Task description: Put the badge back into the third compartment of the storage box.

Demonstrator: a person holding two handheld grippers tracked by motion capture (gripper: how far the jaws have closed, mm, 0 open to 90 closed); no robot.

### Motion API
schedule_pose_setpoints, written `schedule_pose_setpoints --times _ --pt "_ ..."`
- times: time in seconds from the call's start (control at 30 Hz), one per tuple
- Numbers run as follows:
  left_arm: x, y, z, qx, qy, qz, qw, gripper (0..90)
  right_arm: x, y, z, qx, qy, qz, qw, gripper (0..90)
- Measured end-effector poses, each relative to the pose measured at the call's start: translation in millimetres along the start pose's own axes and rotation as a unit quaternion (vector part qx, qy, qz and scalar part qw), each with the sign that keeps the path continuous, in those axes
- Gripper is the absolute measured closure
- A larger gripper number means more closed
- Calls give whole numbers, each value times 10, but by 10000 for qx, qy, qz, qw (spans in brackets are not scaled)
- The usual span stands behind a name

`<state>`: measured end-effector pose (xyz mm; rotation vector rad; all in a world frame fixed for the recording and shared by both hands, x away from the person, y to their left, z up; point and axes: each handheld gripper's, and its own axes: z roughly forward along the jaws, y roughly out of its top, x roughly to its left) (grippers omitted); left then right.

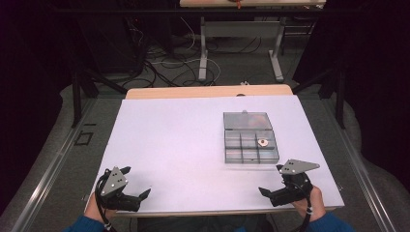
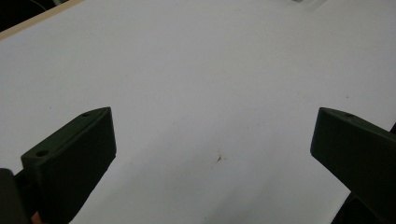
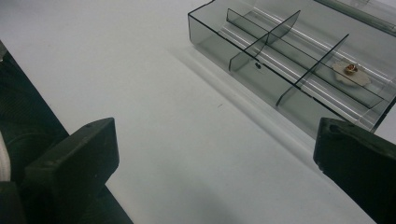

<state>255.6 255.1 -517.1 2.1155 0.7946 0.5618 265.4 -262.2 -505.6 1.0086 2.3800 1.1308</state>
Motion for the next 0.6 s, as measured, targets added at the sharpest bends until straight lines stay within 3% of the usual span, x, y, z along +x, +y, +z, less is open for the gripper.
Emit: schedule_pose_setpoints --times 0.53,0.6 --pt "-7 1 10 30 -47 -21 10000 3 -14 -47 -29 67 -56 -43 10000 0" --pt "0 3 14 38 -31 27 10000 3 -20 -57 -17 -85 -60 2 9999 0"
